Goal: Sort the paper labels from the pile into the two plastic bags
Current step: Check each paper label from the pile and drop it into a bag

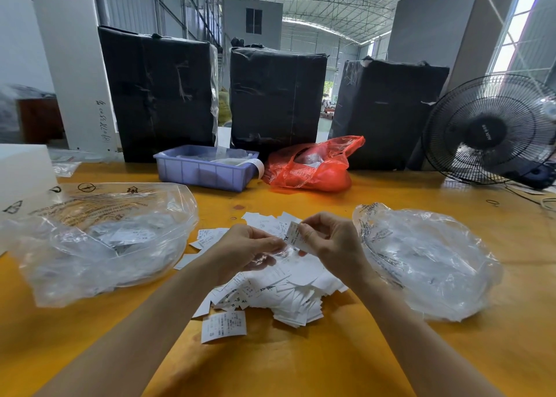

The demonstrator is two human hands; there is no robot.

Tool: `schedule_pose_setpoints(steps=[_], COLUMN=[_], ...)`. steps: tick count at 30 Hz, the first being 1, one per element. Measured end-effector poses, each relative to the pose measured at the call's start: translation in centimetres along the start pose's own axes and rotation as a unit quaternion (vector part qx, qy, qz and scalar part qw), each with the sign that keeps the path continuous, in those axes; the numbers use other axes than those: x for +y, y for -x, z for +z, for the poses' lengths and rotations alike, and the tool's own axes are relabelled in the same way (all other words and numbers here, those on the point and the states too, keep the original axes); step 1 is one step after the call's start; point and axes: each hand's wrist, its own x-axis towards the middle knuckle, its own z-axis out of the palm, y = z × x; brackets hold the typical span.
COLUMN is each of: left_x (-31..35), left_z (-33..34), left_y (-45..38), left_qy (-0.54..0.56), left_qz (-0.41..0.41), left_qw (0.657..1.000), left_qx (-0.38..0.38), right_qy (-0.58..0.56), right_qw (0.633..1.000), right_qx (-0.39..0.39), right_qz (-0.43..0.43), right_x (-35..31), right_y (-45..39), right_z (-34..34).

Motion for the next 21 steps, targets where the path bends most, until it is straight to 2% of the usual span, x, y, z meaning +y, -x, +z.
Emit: schedule_pose_setpoints(steps=[4,14,18,21], left_x=[-0.13,-0.06,-0.05,-0.03], left_z=[-0.05,-0.13,-0.03,0.04], left_y=[-0.01,-0.09,-0.02,0.07], left_qy=[0.000,0.003,-0.013,-0.013], left_qz=[0.008,0.010,0.012,0.018], left_qw=[1.000,1.000,1.000,1.000], left_qx=[-0.002,0.012,0.019,0.017], right_qy=[0.028,0.009,0.001,0.003], right_qw=[0.999,0.999,0.995,0.993], right_qx=[-0.015,-0.048,-0.099,-0.102], right_qz=[-0.002,0.000,0.032,0.054], right_x=[0.06,-0.25,-0.30,-0.37], right_y=[0.06,0.28,0.27,0.23], right_z=[0.25,-0.12,-0.07,0.05])
